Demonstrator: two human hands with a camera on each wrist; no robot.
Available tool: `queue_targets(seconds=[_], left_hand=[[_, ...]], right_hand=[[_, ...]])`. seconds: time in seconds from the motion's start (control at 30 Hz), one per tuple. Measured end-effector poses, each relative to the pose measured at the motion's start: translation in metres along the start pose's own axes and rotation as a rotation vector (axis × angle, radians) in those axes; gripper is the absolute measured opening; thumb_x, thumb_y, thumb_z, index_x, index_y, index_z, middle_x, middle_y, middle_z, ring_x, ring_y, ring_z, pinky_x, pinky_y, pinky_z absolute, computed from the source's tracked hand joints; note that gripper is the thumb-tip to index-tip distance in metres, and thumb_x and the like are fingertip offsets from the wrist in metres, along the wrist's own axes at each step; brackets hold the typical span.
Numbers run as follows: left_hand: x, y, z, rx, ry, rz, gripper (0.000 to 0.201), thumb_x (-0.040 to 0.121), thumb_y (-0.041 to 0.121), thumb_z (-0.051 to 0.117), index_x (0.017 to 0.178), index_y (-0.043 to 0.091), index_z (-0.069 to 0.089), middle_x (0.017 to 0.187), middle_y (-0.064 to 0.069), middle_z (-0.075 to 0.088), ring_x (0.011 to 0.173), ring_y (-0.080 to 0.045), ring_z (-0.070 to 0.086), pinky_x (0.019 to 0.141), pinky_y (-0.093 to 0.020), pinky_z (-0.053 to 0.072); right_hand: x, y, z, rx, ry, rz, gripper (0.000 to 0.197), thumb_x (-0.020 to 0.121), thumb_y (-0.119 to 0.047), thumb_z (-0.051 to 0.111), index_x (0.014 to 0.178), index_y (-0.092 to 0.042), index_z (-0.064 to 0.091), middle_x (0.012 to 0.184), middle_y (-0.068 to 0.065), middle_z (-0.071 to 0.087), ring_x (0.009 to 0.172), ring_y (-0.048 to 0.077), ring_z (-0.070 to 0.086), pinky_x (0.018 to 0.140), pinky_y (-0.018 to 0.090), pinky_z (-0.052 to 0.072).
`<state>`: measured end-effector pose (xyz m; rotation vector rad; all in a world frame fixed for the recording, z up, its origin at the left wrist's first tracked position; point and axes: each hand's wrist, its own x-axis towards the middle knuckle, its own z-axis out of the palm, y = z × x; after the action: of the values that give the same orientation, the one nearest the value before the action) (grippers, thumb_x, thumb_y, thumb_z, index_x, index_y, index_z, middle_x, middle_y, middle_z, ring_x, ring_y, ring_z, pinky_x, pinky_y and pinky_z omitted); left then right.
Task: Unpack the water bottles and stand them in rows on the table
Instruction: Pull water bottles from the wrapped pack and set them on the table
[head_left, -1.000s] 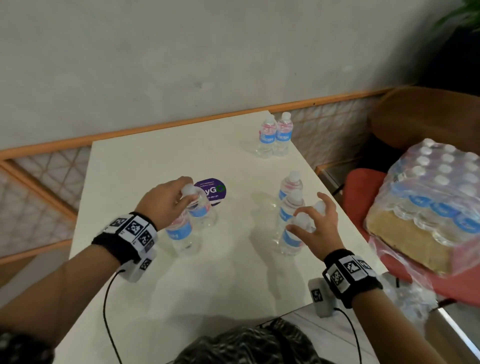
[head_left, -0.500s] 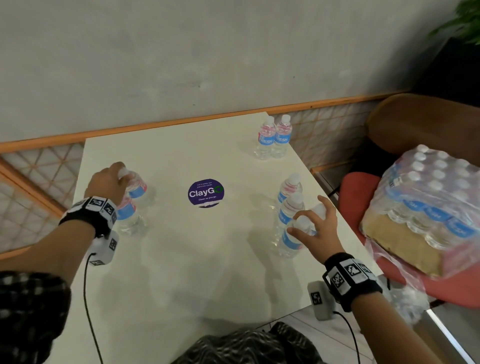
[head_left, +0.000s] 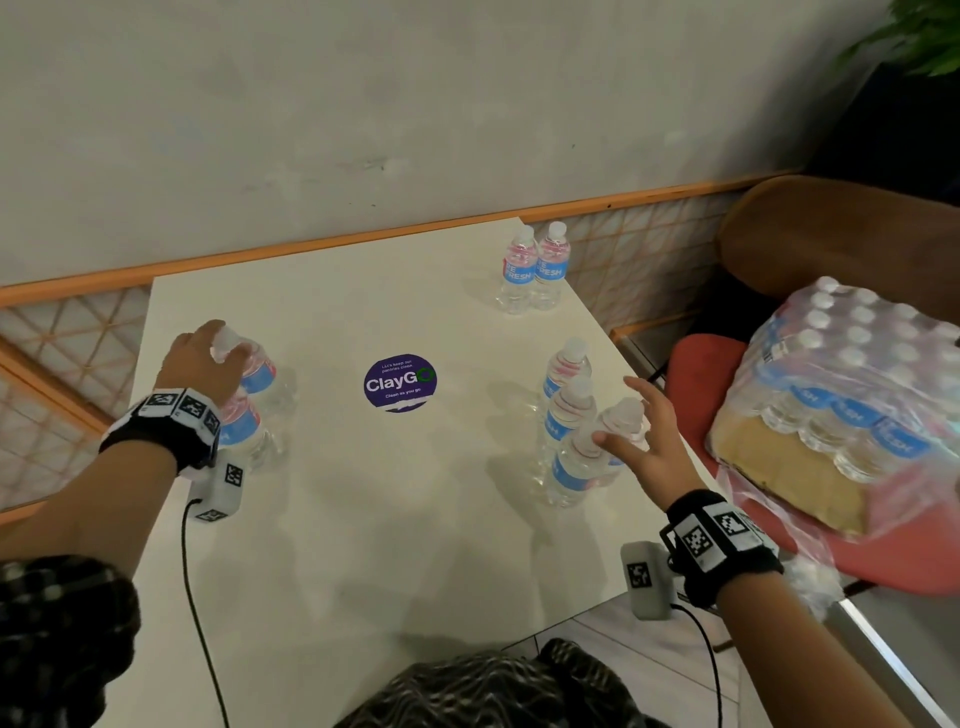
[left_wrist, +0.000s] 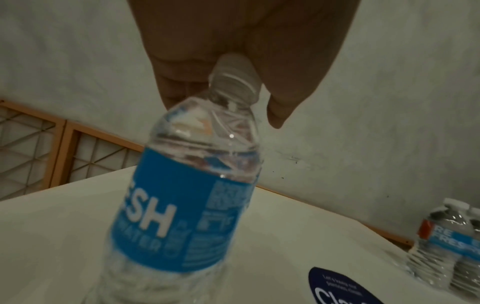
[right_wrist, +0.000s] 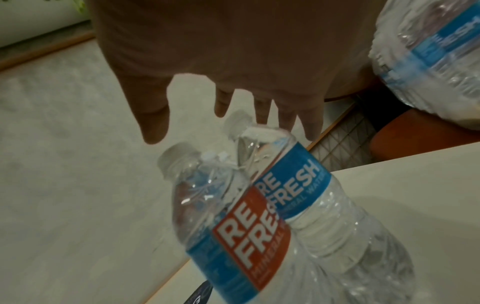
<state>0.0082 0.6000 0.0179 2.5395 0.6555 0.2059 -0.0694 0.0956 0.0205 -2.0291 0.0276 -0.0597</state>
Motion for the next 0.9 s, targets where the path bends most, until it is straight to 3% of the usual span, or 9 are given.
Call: queue_targets(seconds=[0.1, 0.17, 0.33, 0.43, 0.57, 0.73, 0.9], left_hand=[[0.005, -0.001, 0.000, -0.089, 0.044, -0.060, 0.048, 0.094, 0.035, 0.051, 0.138, 0.017, 0.046, 0.135, -0.019, 0.052, 0.124, -0.040, 0.047, 0.106, -0.046, 0.036], [0.007, -0.002, -0.001, -0.114, 0.037, -0.090, 0.046, 0.096, 0.035, 0.049, 0.138, 0.018, 0.046, 0.134, -0.018, 0.054, 0.124, -0.039, 0.048, 0.107, -0.045, 0.036], [0.011, -0.004, 0.002, -0.032, -0.013, -0.104, 0.054, 0.096, 0.041, 0.046, 0.143, 0.016, 0.037, 0.134, -0.022, 0.053, 0.124, -0.043, 0.047, 0.106, -0.048, 0.035], [0.010, -0.007, 0.003, -0.017, -0.017, -0.111, 0.055, 0.096, 0.041, 0.047, 0.141, 0.013, 0.037, 0.132, -0.024, 0.053, 0.122, -0.045, 0.048, 0.104, -0.049, 0.036], [0.005, -0.010, -0.002, -0.061, 0.063, -0.155, 0.045, 0.096, 0.039, 0.046, 0.130, 0.009, 0.047, 0.126, -0.024, 0.057, 0.116, -0.044, 0.052, 0.099, -0.048, 0.039], [-0.003, -0.011, -0.004, -0.103, 0.116, -0.162, 0.039, 0.097, 0.037, 0.045, 0.125, 0.011, 0.049, 0.122, -0.022, 0.059, 0.113, -0.043, 0.054, 0.095, -0.047, 0.042], [-0.003, -0.010, -0.004, -0.048, 0.093, -0.076, 0.028, 0.098, 0.032, 0.041, 0.122, 0.021, 0.052, 0.111, -0.025, 0.062, 0.101, -0.044, 0.058, 0.086, -0.045, 0.045]], right_hand=[[0.001, 0.007, -0.005, 0.097, -0.012, 0.090, 0.068, 0.081, -0.029, 0.071, 0.137, -0.036, 0.034, 0.145, -0.011, 0.034, 0.135, 0.018, 0.031, 0.111, 0.042, 0.028], [0.000, 0.009, -0.006, 0.093, -0.017, 0.120, 0.063, 0.087, -0.023, 0.065, 0.138, -0.037, 0.032, 0.147, -0.008, 0.033, 0.137, 0.020, 0.031, 0.112, 0.045, 0.030], [0.004, 0.019, -0.004, 0.004, -0.023, 0.156, 0.053, 0.093, -0.026, 0.056, 0.141, -0.028, 0.034, 0.147, -0.006, 0.037, 0.133, 0.016, 0.037, 0.100, 0.027, 0.034], [0.006, 0.029, -0.002, 0.008, -0.039, 0.173, 0.047, 0.095, -0.027, 0.052, 0.139, -0.029, 0.037, 0.139, -0.008, 0.046, 0.128, 0.016, 0.046, 0.107, 0.034, 0.038], [0.006, 0.033, 0.001, 0.011, -0.053, 0.242, 0.047, 0.094, -0.035, 0.051, 0.138, -0.038, 0.034, 0.130, -0.011, 0.046, 0.127, 0.020, 0.044, 0.102, 0.049, 0.043], [0.006, 0.034, 0.000, 0.055, -0.070, 0.258, 0.046, 0.095, -0.032, 0.050, 0.137, -0.039, 0.032, 0.134, -0.002, 0.044, 0.124, 0.021, 0.045, 0.083, 0.037, 0.050], [0.005, 0.031, 0.001, 0.072, -0.069, 0.266, 0.048, 0.095, -0.032, 0.050, 0.139, -0.037, 0.031, 0.132, -0.004, 0.042, 0.118, 0.018, 0.046, 0.085, 0.037, 0.051]])
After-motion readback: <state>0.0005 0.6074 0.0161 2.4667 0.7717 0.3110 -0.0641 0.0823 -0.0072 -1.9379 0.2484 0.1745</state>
